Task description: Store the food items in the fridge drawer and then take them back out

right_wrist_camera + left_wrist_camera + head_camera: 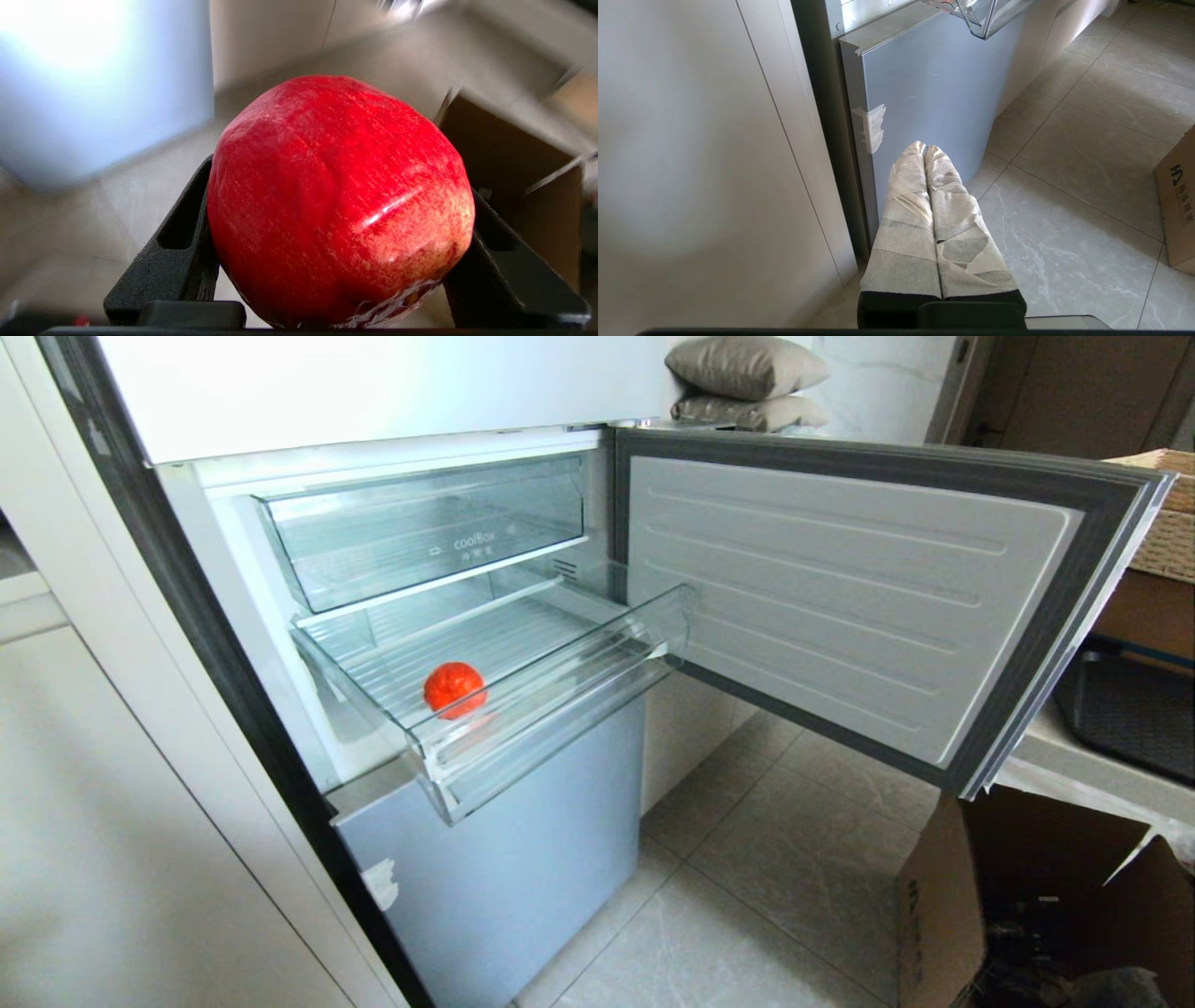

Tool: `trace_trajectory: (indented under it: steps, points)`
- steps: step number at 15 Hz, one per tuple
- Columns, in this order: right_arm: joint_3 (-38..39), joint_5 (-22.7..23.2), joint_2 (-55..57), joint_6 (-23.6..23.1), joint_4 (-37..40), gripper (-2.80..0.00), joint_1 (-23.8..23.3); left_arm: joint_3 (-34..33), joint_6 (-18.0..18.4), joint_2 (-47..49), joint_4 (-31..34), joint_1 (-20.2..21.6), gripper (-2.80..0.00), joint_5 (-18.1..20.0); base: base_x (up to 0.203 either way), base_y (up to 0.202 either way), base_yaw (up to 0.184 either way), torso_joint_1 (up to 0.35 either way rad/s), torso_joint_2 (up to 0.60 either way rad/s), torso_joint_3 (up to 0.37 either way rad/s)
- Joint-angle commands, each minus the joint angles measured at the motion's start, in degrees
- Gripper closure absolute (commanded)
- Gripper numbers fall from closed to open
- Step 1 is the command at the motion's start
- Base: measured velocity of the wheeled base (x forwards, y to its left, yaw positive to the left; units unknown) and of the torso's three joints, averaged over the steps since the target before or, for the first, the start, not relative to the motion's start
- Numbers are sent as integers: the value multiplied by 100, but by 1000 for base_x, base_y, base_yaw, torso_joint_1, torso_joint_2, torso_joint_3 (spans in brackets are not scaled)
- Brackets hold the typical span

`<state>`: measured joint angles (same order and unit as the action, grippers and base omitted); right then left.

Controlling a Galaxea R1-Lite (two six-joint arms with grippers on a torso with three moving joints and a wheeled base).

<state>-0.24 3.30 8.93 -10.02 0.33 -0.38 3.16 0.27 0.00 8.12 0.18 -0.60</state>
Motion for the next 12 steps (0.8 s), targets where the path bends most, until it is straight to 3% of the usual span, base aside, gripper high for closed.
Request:
trace_trajectory:
  steps: [1,10,12]
  points:
    - [16,-62,-926,124,33,0,28,1,0,9,6,0,0,-2,0,0,0,0,0,0]
    - [25,-145,-902,261,12,0,29,1,0,9,6,0,0,-2,0,0,0,0,0,0]
    - [24,-152,-902,276,11,0,29,1,0,9,6,0,0,-2,-3,-3,108,2,5,6]
